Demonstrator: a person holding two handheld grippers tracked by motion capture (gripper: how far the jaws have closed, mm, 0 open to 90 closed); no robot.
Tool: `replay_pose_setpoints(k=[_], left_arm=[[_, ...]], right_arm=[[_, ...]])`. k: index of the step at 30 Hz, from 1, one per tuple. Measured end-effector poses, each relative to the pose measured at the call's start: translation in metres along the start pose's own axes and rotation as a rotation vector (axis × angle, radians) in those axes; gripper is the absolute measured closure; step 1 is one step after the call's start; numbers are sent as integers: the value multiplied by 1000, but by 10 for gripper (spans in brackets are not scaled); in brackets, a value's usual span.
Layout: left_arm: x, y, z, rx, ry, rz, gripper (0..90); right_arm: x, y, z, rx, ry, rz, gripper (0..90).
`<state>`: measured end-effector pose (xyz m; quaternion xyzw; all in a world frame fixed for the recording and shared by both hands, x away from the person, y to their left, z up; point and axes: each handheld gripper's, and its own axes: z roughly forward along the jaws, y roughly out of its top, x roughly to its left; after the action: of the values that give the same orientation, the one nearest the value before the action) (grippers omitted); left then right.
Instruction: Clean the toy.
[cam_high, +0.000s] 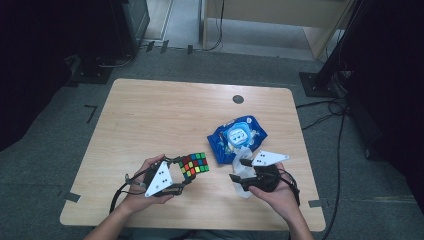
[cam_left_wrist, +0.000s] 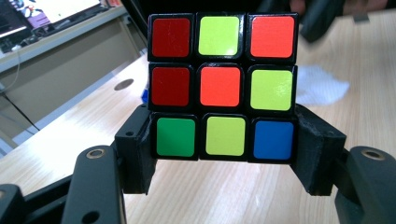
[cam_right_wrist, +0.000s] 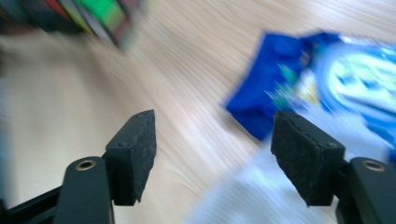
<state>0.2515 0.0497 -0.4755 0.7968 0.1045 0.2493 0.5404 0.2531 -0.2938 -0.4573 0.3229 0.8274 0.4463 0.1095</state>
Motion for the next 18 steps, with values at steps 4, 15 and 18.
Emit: replay_pose_setpoints(k=[4, 15, 18], left_arm=[[1, 2, -4, -8, -3, -41, 344], [1, -8, -6, -57, -50, -187, 344], [0, -9, -6, -58, -51, -184, 344]], right_arm=[[-12, -22, 14, 52, -82, -40, 358], [-18, -41, 29, 109, -141, 14, 495], [-20, -46, 33, 124, -150, 29, 526]])
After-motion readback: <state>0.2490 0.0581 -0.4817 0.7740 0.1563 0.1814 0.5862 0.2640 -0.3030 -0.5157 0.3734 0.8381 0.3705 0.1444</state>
